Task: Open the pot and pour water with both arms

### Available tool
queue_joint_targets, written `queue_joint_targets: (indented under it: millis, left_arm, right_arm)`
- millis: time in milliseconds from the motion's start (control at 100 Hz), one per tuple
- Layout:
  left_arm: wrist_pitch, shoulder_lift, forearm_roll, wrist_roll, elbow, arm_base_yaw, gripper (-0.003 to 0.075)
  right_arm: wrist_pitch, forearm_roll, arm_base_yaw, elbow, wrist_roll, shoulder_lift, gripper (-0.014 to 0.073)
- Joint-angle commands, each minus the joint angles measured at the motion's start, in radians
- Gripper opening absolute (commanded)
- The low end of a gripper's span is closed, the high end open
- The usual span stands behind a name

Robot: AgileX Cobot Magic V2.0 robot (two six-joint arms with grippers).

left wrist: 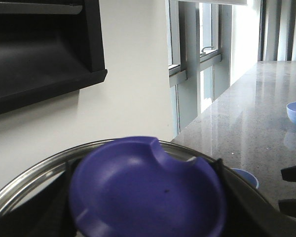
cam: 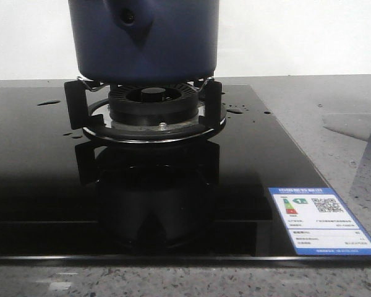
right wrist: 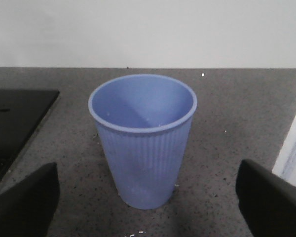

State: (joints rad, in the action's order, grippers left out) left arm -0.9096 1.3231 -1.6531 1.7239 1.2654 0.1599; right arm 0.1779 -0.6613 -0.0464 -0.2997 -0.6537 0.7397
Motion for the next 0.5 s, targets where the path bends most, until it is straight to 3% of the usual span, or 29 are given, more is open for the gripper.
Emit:
queue_joint_targets:
  millis: [0,260,350,490]
  left_arm:
    - [-0.011,-0.033,-0.091,-0.011,0.041,0.000,0.0314]
    - [-0.011,-0.033,-0.087,-0.011,0.041,0.000,0.0314]
    - [-0.011,-0.033,-0.087,-0.011,0.041,0.000,0.0314]
    - [-0.014,-0.033,-0.087,-0.011,0.041,0.000,0.0314]
  right_arm:
    - [0.122,0.004,-0.022,-0.038,-0.004,0.050,0.0636]
    - [0.317,0.056,-0.149,-0.050,0.086,0.172,0.0636]
    - [0.406,0.032,-0.152,-0.050,0.098,0.219,0.0636]
    - [0.426,0.017,-0.152,-0.059,0.122,0.276,0.0636]
